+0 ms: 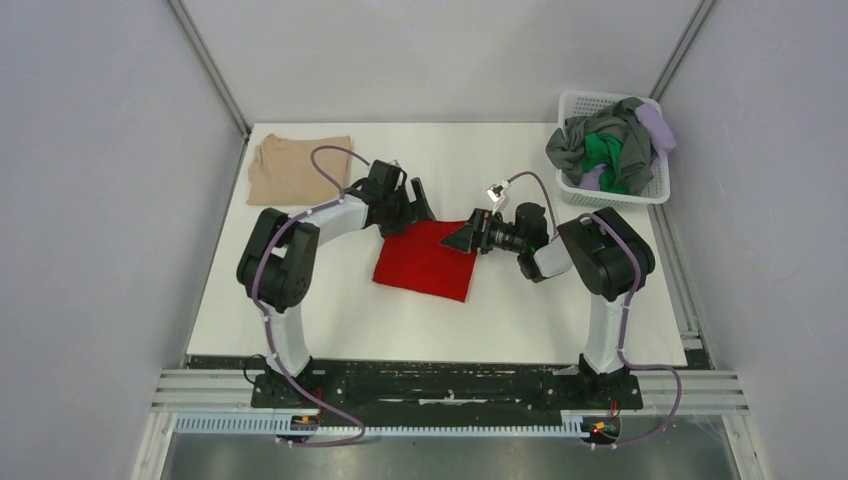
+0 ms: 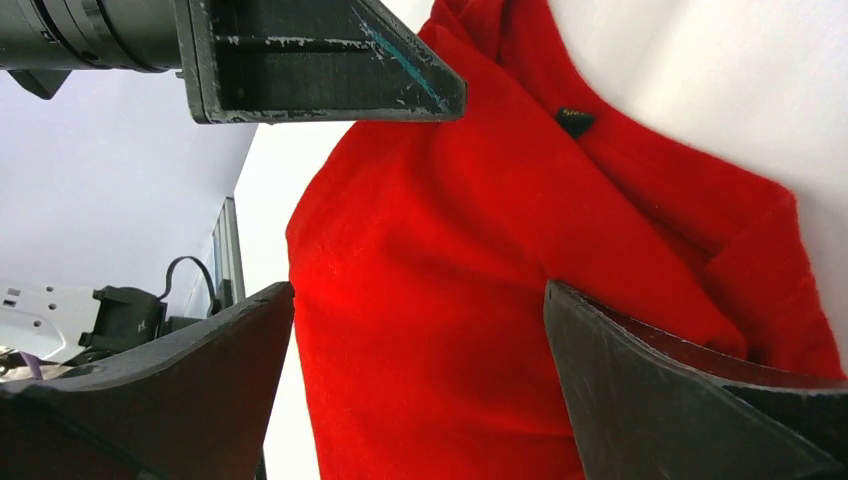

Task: Fold and stack the t-shirts
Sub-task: Fold the long partially folded tshirt into a neat square, then put the neatly folded tshirt into the corner of the board with the left arm

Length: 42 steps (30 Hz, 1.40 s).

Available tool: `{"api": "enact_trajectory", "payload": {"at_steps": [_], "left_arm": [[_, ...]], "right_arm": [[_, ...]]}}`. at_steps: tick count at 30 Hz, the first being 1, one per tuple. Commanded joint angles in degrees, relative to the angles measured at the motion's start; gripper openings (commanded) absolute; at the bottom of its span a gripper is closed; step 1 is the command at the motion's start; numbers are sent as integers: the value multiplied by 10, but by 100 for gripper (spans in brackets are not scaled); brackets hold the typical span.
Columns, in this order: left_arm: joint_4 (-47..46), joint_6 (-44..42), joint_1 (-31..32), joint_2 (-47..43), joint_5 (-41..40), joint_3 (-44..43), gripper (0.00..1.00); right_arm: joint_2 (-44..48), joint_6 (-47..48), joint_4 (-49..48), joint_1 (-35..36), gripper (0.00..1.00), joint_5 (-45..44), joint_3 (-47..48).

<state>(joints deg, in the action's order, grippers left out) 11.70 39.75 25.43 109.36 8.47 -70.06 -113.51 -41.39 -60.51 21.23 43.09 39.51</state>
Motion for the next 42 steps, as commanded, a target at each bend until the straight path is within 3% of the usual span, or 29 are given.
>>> {"api": "enact_trajectory", "payload": {"at_steps": [1, 5, 9, 12, 15, 18, 22, 32, 36, 38, 42], "left_arm": [[12, 15, -11, 51, -27, 9, 100], [17, 9, -11, 20, -31, 26, 100], [25, -6, -4, -63, -35, 26, 100], [40, -17, 11, -135, -81, 41, 100], [91, -23, 12, -171, -152, 55, 100], [145, -39, 11, -169, -203, 59, 100], [153, -63, 11, -135, -199, 59, 100], [148, -76, 15, -25, -138, 31, 95], [146, -74, 32, 5, -121, 24, 75], [153, -74, 46, 21, -130, 12, 60], [221, -64, 64, 66, -213, -55, 3]], "right_arm": [[-23, 55, 83, -8, 98, -64, 9], [23, 97, 143, -7, 98, -96, 0], [153, 179, 300, -1, 98, -148, 31], [279, 243, 386, 17, 98, -256, 17], [386, 250, 443, 19, 98, -358, -23], [463, 249, 470, 18, 98, -460, -89], [541, 229, 503, 17, 98, -552, -152], [582, 256, 517, 16, 98, -543, -175], [571, 260, 518, 16, 98, -557, -174], [568, 261, 518, 15, 98, -565, -174], [566, 269, 522, 14, 98, -578, -174]]}}
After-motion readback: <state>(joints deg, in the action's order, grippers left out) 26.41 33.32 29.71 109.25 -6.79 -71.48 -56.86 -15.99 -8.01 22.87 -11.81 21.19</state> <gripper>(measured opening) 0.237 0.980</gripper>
